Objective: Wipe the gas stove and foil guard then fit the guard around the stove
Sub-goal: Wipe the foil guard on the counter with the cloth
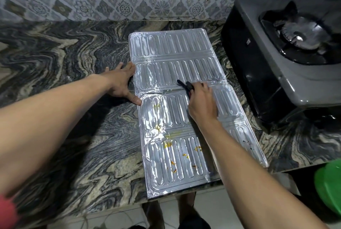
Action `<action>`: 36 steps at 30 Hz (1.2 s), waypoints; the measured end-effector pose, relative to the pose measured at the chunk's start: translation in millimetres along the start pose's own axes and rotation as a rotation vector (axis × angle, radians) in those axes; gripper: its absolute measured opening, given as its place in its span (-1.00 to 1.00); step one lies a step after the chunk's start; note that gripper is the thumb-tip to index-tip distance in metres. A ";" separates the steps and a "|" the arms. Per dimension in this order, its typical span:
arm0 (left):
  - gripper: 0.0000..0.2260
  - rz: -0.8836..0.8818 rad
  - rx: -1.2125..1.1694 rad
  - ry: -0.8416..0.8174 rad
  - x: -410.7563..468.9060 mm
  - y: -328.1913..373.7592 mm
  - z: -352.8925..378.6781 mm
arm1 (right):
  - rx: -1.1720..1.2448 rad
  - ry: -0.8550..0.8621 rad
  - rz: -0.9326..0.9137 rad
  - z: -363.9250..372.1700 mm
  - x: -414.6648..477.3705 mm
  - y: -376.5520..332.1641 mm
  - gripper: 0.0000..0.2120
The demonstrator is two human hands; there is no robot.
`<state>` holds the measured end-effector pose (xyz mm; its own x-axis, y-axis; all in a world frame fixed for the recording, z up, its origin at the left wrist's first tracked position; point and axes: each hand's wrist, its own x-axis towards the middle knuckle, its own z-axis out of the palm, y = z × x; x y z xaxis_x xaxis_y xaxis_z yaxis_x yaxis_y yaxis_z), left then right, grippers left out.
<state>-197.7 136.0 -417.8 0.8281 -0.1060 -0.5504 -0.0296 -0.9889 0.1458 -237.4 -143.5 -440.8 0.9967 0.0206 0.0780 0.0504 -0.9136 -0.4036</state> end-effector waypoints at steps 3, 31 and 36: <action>0.38 0.008 -0.006 -0.003 0.4 0.2 0.5 | -0.011 -0.100 -0.177 6.6 13.0 -41.1 -0.70; 0.30 0.025 0.007 0.029 -2.8 4.9 0.5 | 0.022 -0.224 -0.082 -38.5 -7.8 108.9 -0.51; -0.05 0.136 0.141 0.049 -17.4 22.6 8.5 | 0.048 -0.139 0.018 -30.3 -37.2 67.7 -0.62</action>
<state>-217.6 114.6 -412.0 0.8375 -0.2374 -0.4922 -0.2181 -0.9711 0.0971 -273.0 -218.4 -443.3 0.9965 0.0633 -0.0552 0.0320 -0.8937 -0.4475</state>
